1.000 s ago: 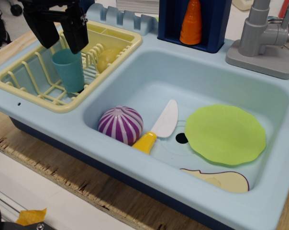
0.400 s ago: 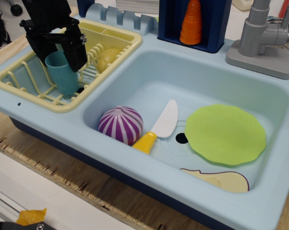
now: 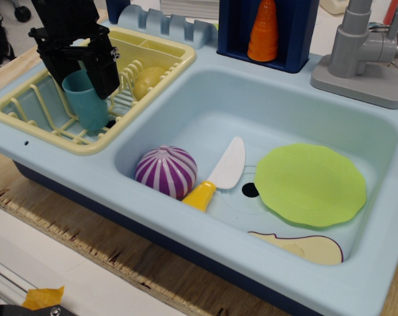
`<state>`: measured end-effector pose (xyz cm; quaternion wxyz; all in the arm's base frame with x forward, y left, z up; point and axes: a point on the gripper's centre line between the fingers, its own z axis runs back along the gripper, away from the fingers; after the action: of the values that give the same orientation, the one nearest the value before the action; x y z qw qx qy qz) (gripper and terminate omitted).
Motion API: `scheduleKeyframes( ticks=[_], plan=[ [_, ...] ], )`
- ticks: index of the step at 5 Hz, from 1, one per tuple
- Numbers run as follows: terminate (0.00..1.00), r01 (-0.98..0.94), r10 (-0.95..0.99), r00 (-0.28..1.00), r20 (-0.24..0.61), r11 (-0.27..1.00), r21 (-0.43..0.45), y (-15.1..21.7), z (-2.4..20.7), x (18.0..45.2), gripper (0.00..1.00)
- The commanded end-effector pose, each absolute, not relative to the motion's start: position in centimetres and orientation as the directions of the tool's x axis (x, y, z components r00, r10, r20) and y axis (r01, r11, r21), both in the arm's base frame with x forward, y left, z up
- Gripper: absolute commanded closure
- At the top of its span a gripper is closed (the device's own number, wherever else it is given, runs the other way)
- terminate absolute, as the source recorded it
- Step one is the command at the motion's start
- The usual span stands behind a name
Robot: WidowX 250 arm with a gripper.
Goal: Put cup from counter or drying rack into sink
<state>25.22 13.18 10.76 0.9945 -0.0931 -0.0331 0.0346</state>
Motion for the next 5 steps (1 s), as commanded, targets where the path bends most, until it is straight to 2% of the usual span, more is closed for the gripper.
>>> scheduleKeyframes(
  ticks=[1, 2, 3, 4, 5],
  plan=[
    [0.0, -0.004, 0.028, 0.98, 0.196, 0.993, -0.122, 11.3, 16.6, 26.1, 1.0],
    [0.0, 0.051, -0.02, 0.96, 0.28, 0.993, -0.104, 8.4, 19.8, 26.2, 1.0],
    [0.0, 0.111, -0.063, 0.937, 0.343, 0.986, -0.123, 5.3, 21.8, 26.0, 1.0],
    [0.0, 0.189, -0.111, 0.927, 0.36, 0.964, -0.189, 2.8, 21.7, 26.0, 1.0],
    [0.0, 0.282, -0.183, 0.931, 0.314, 0.91, -0.304, 0.7, 20.2, 26.8, 1.0]
  ],
)
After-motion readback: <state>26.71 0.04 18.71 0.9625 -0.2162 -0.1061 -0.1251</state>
